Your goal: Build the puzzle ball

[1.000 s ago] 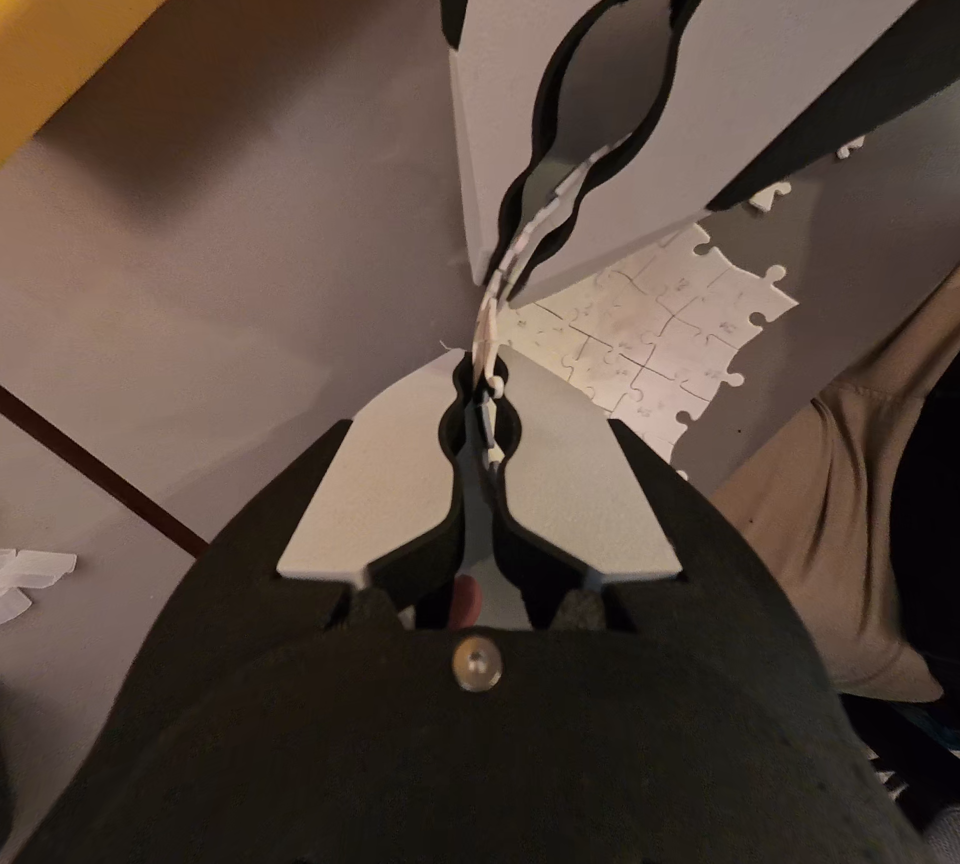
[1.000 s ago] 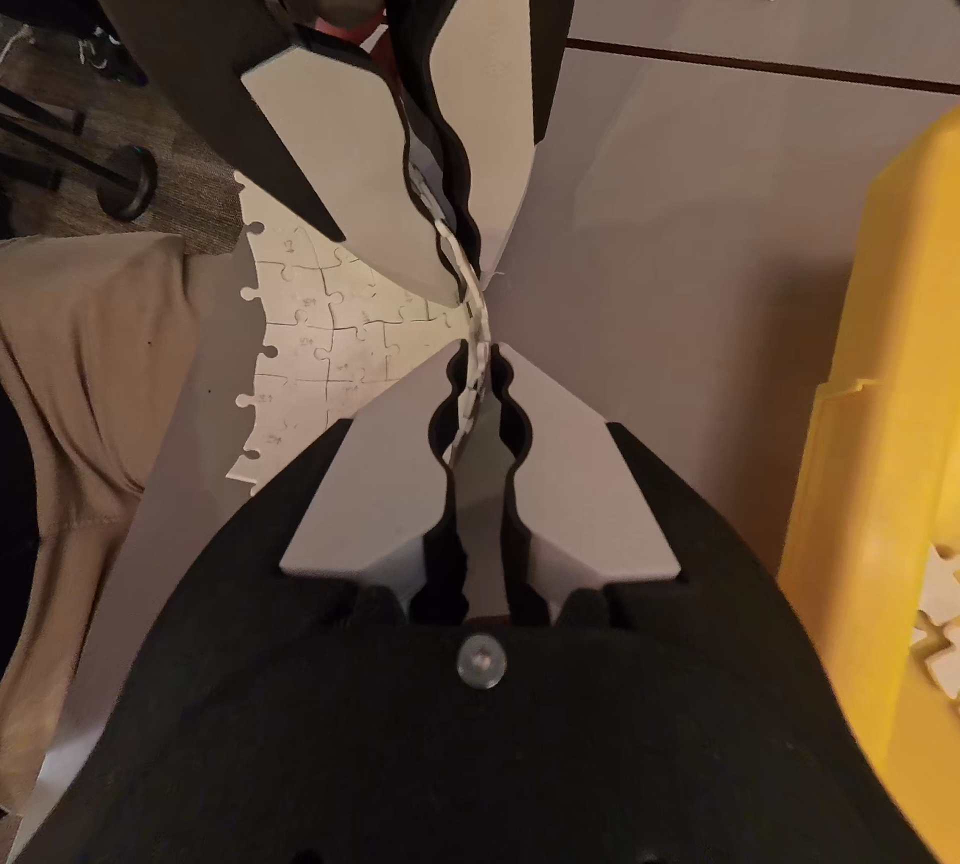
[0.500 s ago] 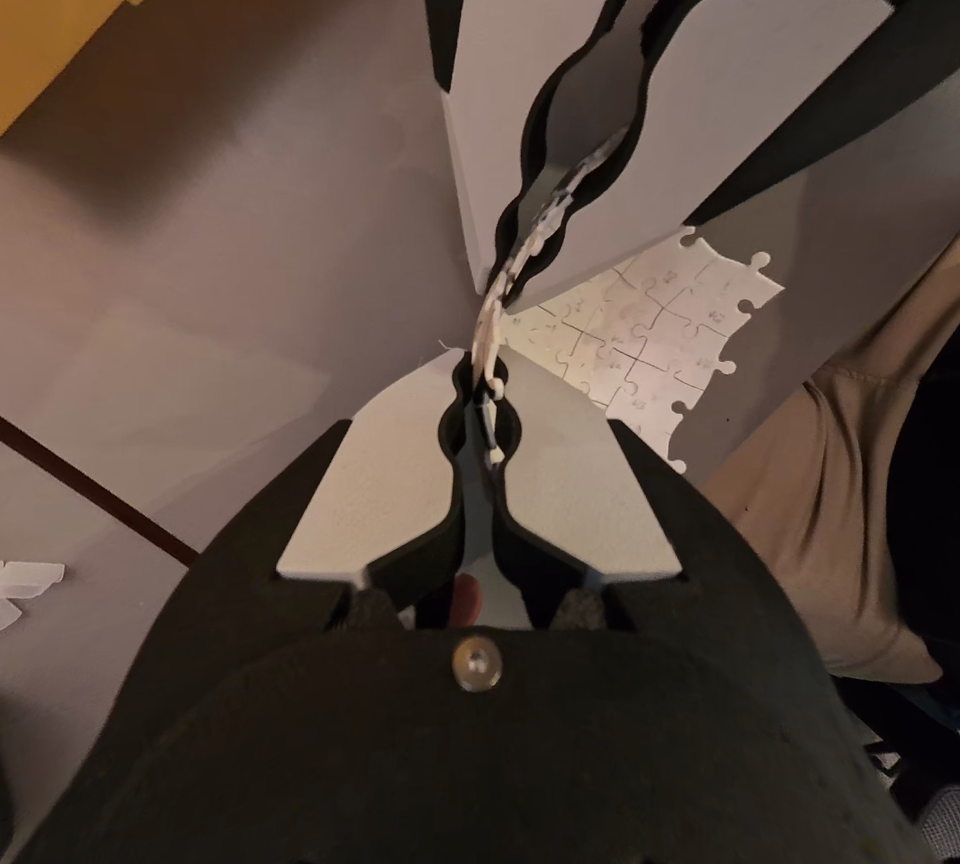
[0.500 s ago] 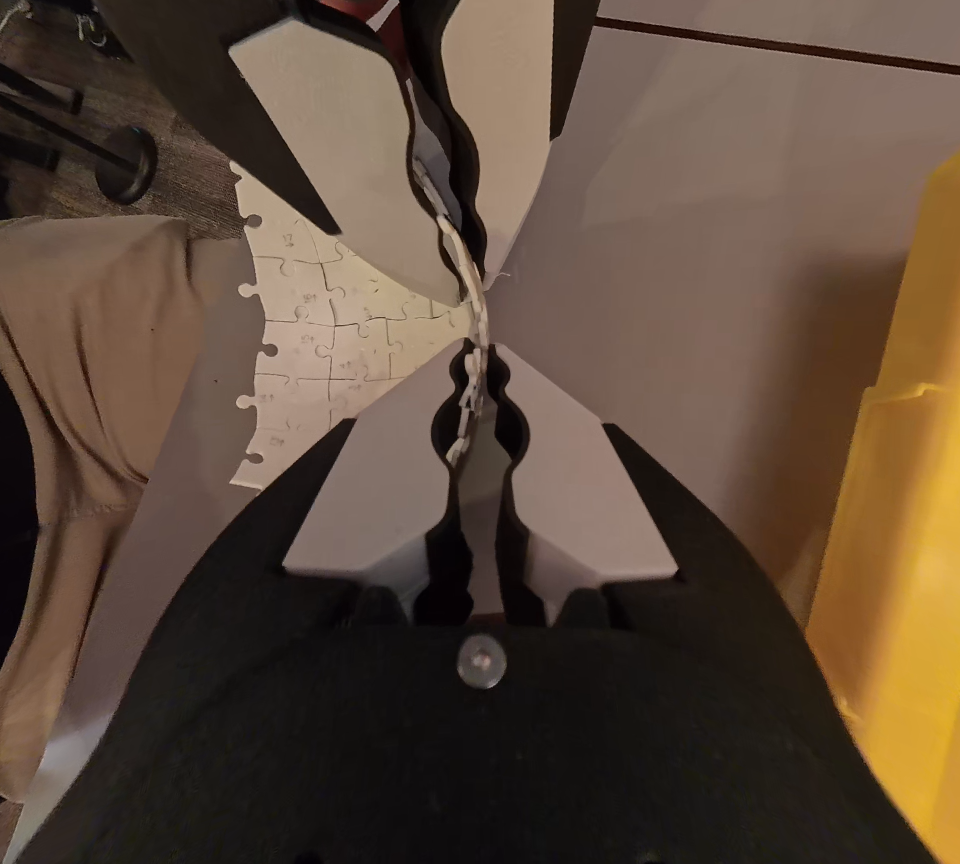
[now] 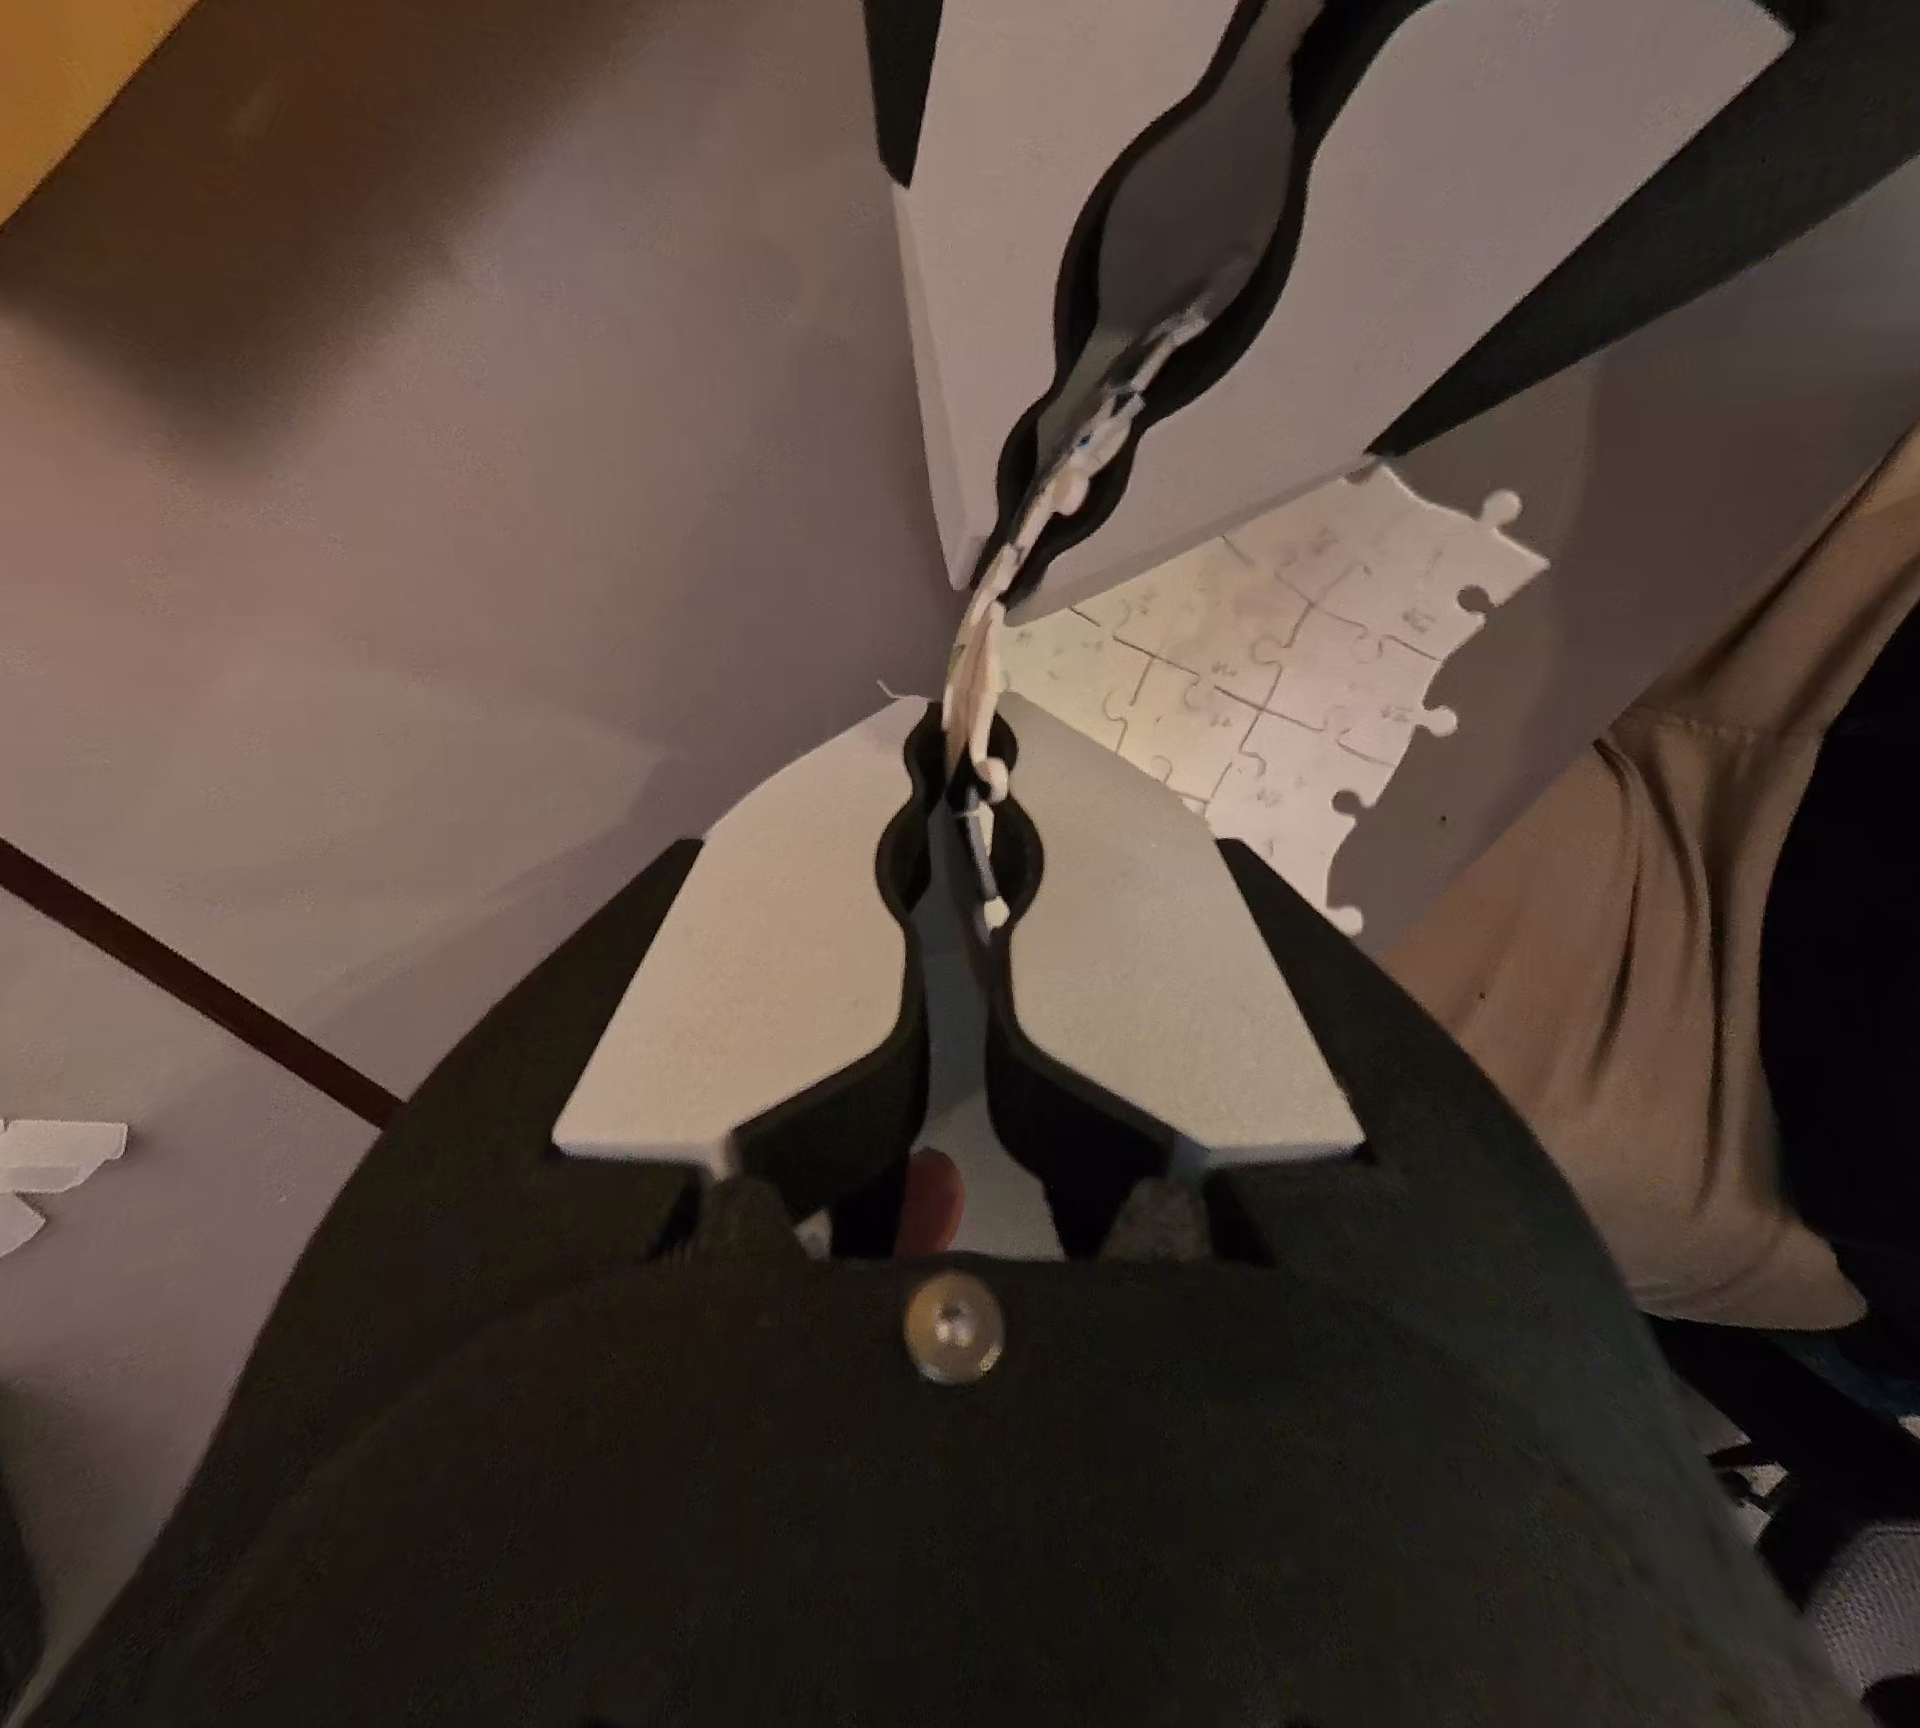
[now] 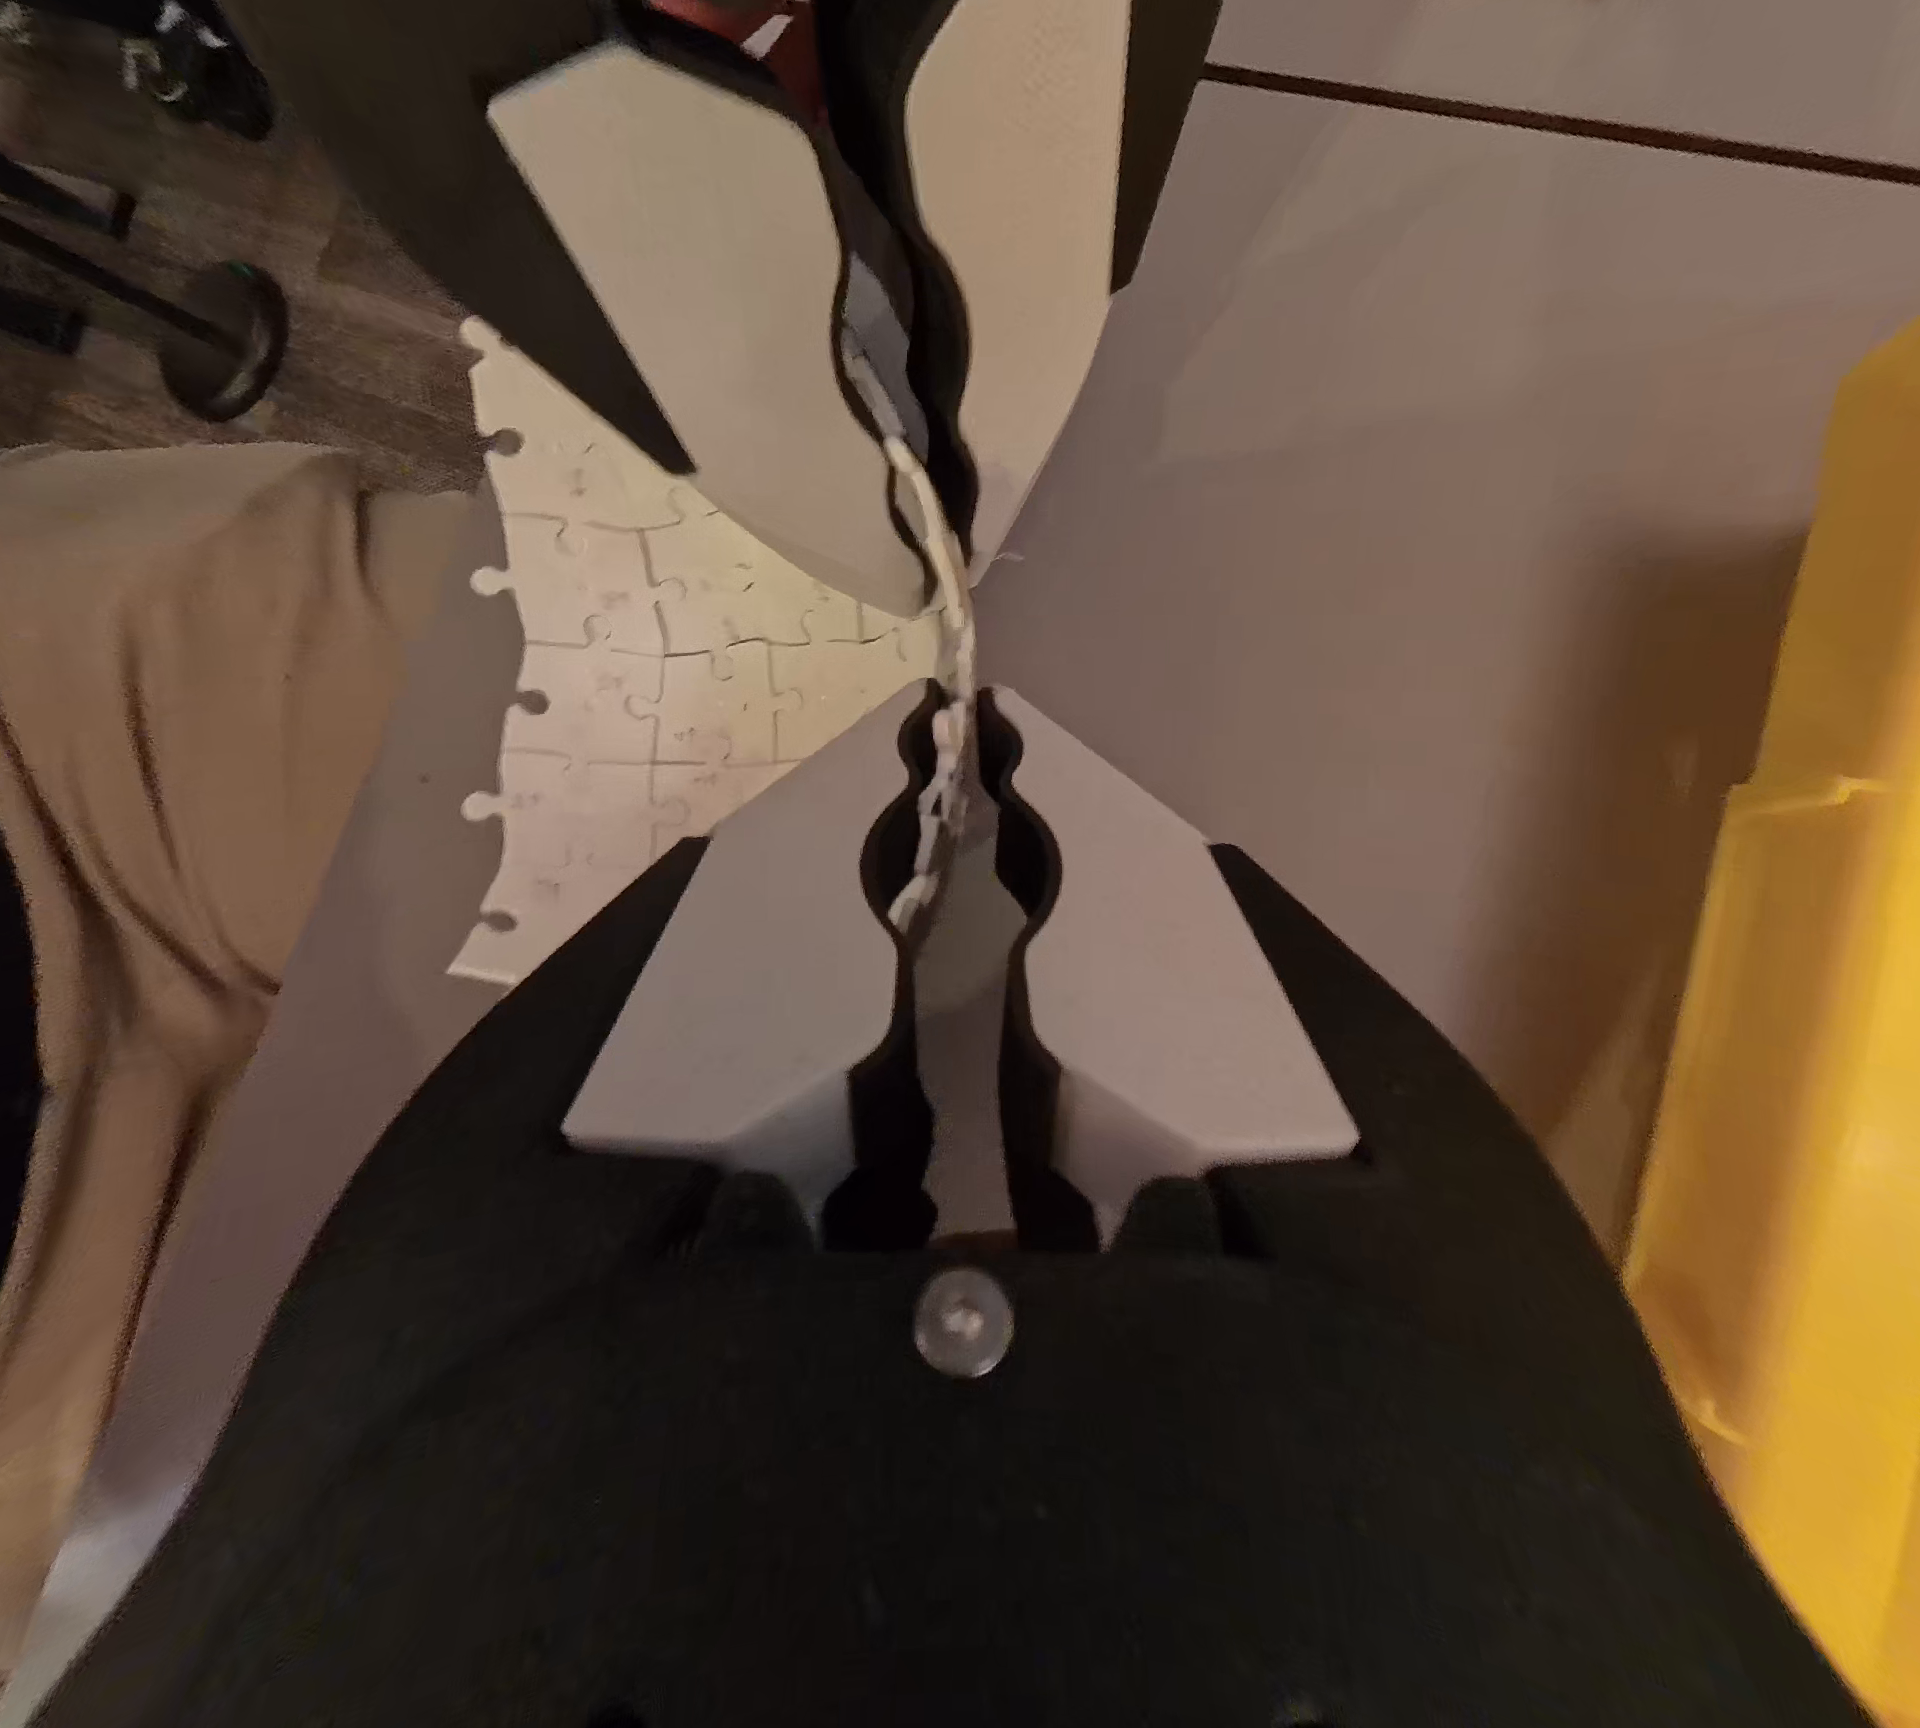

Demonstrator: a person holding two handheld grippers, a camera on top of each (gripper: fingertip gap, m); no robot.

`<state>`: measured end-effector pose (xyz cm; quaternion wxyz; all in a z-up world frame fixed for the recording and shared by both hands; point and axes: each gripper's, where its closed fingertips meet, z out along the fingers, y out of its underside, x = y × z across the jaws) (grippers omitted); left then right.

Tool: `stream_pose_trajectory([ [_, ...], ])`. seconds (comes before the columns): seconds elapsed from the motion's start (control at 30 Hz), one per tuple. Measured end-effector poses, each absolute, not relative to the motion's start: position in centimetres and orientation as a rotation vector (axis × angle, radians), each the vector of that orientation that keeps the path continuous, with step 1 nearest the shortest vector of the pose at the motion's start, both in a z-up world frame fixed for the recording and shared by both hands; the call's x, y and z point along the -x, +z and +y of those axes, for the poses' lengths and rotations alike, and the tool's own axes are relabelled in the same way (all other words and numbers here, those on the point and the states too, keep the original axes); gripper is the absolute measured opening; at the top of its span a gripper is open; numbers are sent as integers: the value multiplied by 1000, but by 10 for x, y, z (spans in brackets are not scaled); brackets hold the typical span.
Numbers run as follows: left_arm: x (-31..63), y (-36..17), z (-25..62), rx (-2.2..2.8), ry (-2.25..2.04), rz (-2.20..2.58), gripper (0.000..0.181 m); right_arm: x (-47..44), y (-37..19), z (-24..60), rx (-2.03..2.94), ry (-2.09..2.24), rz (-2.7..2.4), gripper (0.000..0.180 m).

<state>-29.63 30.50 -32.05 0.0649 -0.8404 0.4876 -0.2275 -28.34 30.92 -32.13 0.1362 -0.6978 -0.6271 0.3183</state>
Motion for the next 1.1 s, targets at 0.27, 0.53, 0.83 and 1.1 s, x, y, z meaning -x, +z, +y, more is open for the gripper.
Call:
stream_pose_trajectory([
  [0.27, 292, -323, 300, 2548, -705, 1472, 5, 288, -321, 305, 2017, 951, -1808, 5],
  [0.53, 291, -322, 298, 2550, -710, 1480, 5, 285, -321, 302, 2021, 955, -1810, 1],
  [0.83, 290, -319, 297, 2546, -693, 1483, 9, 285, -319, 300, 2022, 997, -1771, 1],
  [1.1, 292, -316, 288, 2516, -684, 1563, 17, 286, -317, 295, 2016, 1033, -1760, 1],
])
